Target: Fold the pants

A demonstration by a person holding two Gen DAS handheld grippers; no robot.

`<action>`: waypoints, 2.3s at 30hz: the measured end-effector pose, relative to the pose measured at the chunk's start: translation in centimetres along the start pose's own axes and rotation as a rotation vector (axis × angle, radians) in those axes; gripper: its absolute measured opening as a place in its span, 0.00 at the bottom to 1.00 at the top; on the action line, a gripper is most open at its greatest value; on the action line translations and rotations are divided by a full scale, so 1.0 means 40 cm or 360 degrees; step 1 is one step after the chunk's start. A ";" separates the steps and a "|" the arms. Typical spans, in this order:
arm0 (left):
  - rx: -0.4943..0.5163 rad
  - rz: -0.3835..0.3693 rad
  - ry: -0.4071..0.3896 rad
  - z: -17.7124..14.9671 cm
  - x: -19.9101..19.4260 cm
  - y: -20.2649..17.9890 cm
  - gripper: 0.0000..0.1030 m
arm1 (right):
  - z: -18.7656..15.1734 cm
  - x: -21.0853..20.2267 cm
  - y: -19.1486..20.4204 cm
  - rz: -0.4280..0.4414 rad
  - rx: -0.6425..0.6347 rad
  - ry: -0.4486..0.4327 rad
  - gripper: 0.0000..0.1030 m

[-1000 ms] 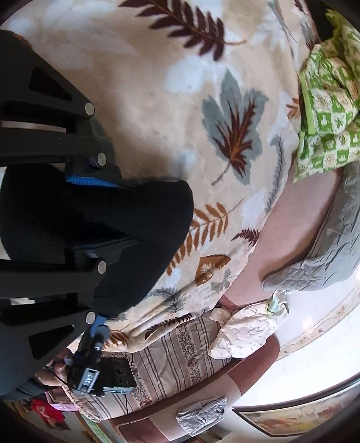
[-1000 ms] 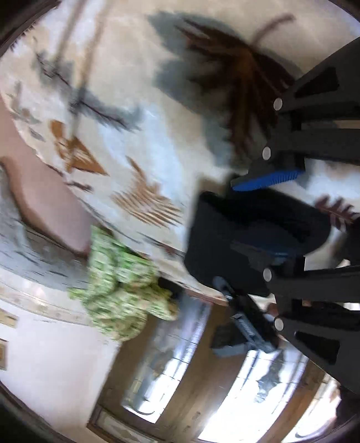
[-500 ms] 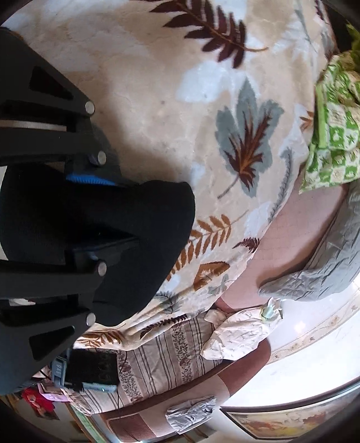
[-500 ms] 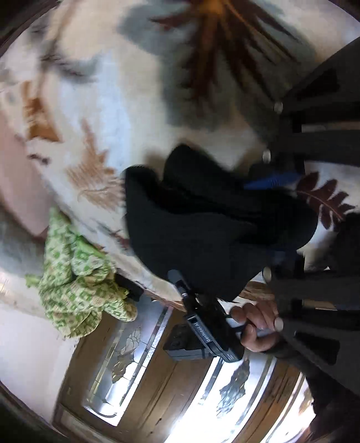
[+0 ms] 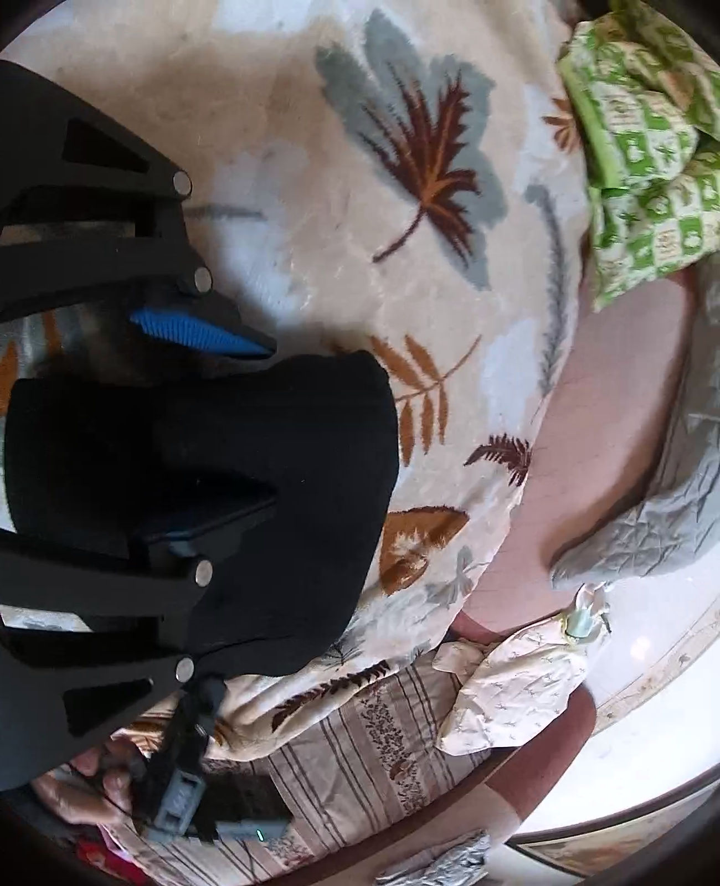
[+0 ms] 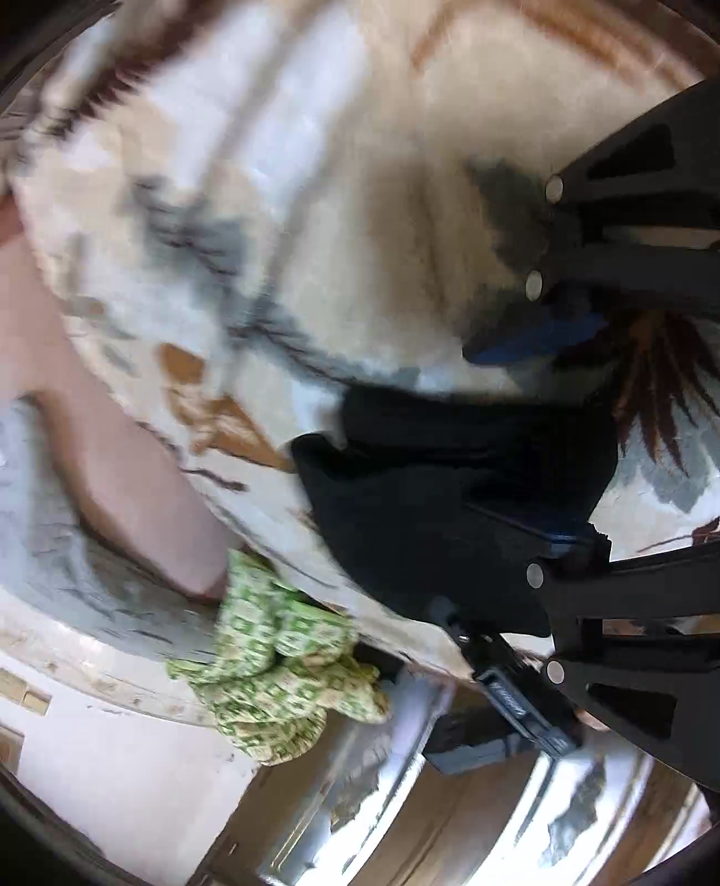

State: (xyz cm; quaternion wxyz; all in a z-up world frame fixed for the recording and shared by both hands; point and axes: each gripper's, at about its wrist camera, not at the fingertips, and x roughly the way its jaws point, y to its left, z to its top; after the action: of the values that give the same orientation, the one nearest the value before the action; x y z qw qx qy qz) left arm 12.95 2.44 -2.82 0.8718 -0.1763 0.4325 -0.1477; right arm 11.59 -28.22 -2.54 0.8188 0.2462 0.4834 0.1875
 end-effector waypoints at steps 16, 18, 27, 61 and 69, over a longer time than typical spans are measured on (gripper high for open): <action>0.0500 0.0125 -0.0052 -0.123 -0.033 -0.111 0.27 | -0.169 0.088 0.257 -0.0582 -0.0972 -0.0015 0.12; 0.0525 0.0178 -0.0069 -0.120 -0.046 -0.123 0.27 | -0.179 0.073 0.259 -0.0535 -0.0962 -0.0096 0.14; 0.0407 0.0388 -0.0214 -0.193 -0.071 -0.096 0.76 | -0.238 0.002 0.240 -0.0909 -0.0843 -0.0418 0.63; 0.0233 0.0349 -0.0153 -0.186 -0.059 -0.051 0.96 | -0.227 0.041 0.138 -0.1045 -0.0653 -0.0162 0.98; 0.0234 0.0349 -0.0154 -0.185 -0.060 -0.051 0.96 | -0.228 0.041 0.138 -0.1051 -0.0656 -0.0163 0.99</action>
State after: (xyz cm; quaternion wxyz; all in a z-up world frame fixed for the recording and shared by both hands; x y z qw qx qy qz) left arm 5.38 0.26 -4.44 0.9130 -0.0705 0.3948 -0.0742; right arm 3.91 -20.83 -4.21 0.8904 -0.0831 0.4475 -0.0053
